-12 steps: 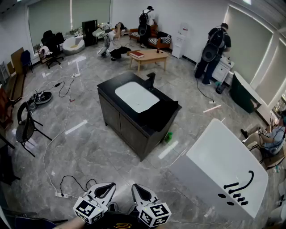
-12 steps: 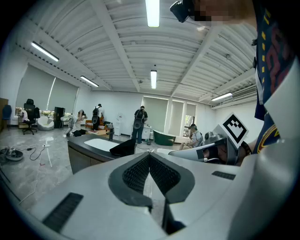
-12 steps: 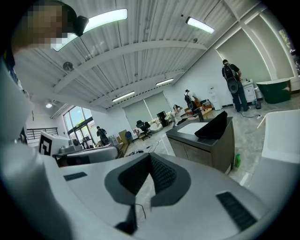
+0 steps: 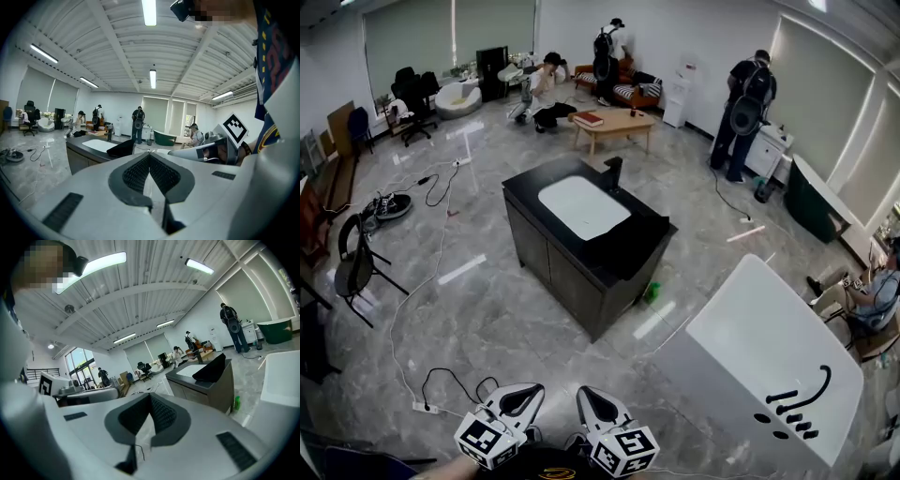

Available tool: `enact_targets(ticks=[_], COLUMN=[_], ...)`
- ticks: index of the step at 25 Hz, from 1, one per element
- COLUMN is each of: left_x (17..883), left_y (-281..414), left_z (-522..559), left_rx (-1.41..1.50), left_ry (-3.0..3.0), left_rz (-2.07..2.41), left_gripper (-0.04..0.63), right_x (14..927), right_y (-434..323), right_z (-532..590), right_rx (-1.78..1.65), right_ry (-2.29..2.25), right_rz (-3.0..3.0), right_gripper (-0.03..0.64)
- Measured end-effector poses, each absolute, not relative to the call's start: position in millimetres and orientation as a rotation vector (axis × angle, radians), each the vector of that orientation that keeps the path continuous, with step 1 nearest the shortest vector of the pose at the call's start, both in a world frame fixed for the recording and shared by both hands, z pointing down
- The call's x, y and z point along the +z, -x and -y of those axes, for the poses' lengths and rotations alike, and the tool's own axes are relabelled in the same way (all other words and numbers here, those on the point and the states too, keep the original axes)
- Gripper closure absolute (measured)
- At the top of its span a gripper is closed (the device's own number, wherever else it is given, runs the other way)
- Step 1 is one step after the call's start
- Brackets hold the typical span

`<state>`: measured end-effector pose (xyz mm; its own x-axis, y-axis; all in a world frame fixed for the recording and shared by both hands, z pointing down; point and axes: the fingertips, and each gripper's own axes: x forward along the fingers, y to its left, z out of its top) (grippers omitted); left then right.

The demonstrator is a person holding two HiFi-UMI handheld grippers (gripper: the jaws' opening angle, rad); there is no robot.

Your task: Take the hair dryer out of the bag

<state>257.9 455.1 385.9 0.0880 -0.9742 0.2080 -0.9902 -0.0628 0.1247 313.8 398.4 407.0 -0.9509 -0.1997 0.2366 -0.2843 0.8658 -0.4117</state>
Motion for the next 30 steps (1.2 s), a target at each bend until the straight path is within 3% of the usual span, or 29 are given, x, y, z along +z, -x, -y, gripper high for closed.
enact_targets(ticks=[17, 30], left_x=[408, 395], left_y=[-257, -122], left_z=[-435, -386], left_rx=[0.115, 0.086], left_ry=[-2.056, -2.122], left_rz=[1.944, 1.922], left_gripper=[0.592, 0.592], right_x=[432, 431], right_y=[-305, -177], right_z=[-373, -330], right_rx=[0.745, 0.723], right_ry=[-0.353, -0.438], right_rz=[2.796, 2.778], right_gripper=[0.607, 0.607])
